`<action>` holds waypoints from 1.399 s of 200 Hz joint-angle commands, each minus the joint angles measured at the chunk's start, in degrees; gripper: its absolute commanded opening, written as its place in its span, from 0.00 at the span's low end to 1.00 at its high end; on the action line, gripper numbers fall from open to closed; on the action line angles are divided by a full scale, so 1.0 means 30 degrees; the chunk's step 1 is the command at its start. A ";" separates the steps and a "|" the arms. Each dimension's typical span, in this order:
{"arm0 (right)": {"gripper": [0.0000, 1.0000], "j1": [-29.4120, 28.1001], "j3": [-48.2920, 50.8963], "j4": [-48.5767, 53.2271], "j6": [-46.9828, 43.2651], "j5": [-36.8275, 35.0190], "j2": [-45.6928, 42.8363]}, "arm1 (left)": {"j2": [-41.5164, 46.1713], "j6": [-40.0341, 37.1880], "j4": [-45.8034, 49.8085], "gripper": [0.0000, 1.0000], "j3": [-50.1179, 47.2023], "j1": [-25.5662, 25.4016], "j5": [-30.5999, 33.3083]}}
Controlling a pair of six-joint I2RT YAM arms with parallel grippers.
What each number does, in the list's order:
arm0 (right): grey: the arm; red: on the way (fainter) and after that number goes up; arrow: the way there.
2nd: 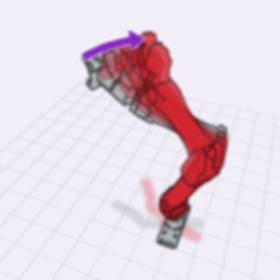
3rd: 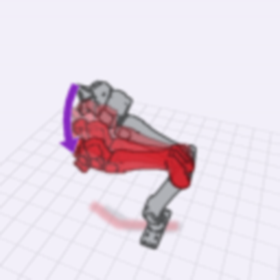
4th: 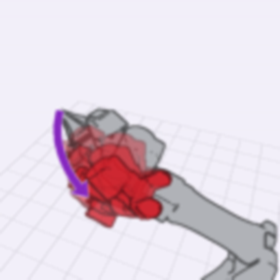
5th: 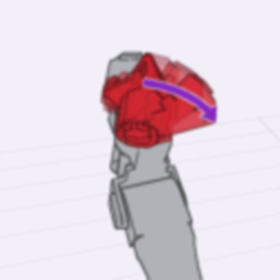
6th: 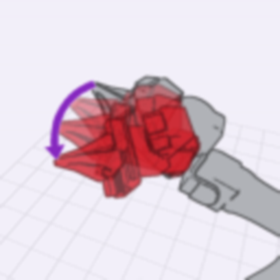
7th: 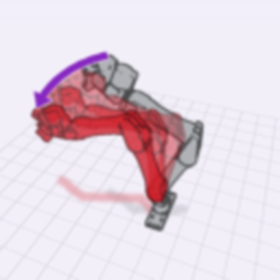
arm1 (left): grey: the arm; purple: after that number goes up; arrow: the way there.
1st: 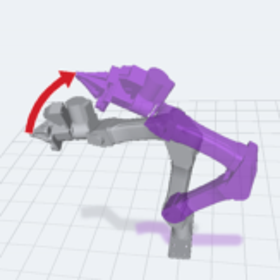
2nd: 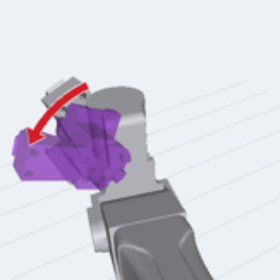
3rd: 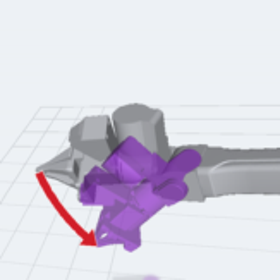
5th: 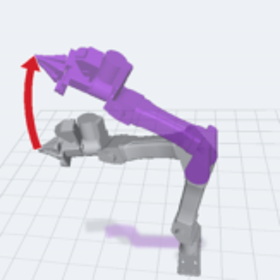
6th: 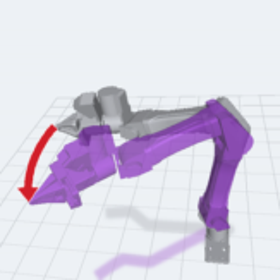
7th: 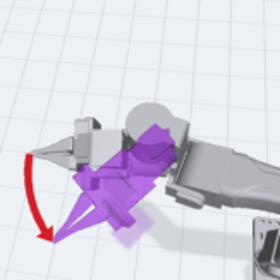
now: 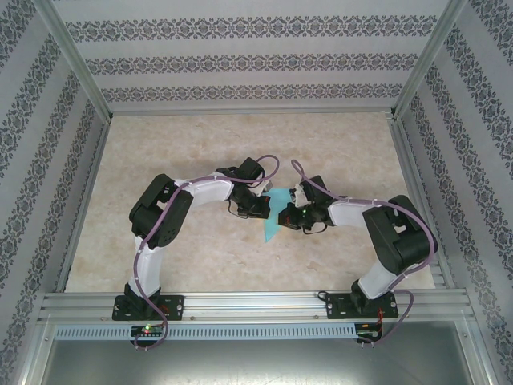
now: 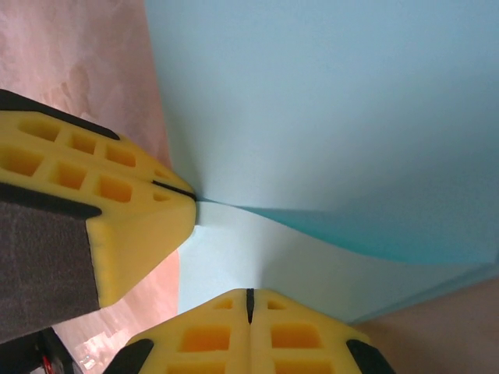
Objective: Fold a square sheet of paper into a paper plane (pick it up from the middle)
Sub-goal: Third fold the triangle at the center of the table.
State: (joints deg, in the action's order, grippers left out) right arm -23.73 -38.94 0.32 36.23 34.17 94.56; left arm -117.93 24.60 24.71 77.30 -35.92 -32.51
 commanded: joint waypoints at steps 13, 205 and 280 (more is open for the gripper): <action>0.00 0.0138 -0.0551 0.1712 -0.1338 -0.0593 0.0558 | -0.0770 -0.0488 0.0992 0.05 0.0378 0.0255 0.1134; 0.01 0.1576 -0.1082 0.1973 -0.1645 -0.0363 -0.0939 | -0.1131 -0.0875 0.1645 0.05 0.1314 0.0255 0.0783; 0.00 0.1973 -0.2972 0.3431 -0.3035 -0.0604 0.1486 | -0.0919 -0.1014 0.1958 0.06 0.1520 0.0255 0.0820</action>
State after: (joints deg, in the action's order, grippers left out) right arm -18.46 -46.24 7.22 30.13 33.45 97.19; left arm -119.37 23.07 27.29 80.31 -35.88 -32.08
